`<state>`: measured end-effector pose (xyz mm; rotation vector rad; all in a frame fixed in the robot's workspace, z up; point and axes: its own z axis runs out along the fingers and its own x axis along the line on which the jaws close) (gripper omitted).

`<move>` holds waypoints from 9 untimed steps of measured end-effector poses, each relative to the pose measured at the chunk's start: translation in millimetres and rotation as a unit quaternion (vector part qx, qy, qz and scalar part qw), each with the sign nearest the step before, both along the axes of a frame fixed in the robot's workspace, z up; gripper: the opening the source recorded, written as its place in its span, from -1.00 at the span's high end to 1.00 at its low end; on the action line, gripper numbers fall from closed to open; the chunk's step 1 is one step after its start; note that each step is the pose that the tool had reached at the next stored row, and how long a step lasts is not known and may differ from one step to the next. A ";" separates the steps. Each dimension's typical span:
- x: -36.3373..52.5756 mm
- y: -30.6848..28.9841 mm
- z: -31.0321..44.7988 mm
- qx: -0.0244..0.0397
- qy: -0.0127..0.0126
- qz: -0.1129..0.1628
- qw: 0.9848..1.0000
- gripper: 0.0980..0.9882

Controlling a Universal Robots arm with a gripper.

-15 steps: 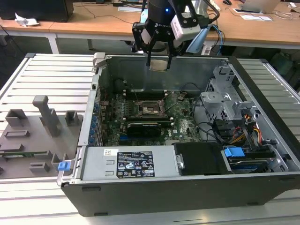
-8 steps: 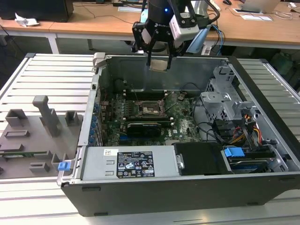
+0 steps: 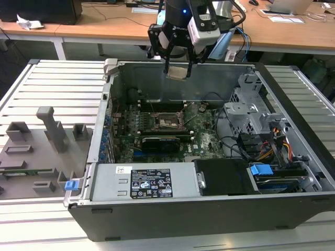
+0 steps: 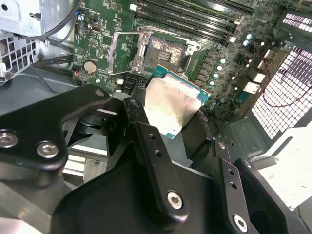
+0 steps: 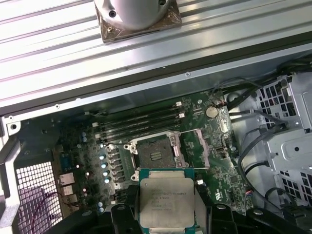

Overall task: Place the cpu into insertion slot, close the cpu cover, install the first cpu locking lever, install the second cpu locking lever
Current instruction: 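Place the cpu into insertion slot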

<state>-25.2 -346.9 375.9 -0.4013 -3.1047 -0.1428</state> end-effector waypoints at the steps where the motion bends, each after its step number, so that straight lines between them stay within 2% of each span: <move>1: 0.0 0.0 0.0 0.000 0.000 -0.003 1.000 0.00; 9: 0.0 0.0 -0.3 0.000 0.000 -0.020 1.000 0.00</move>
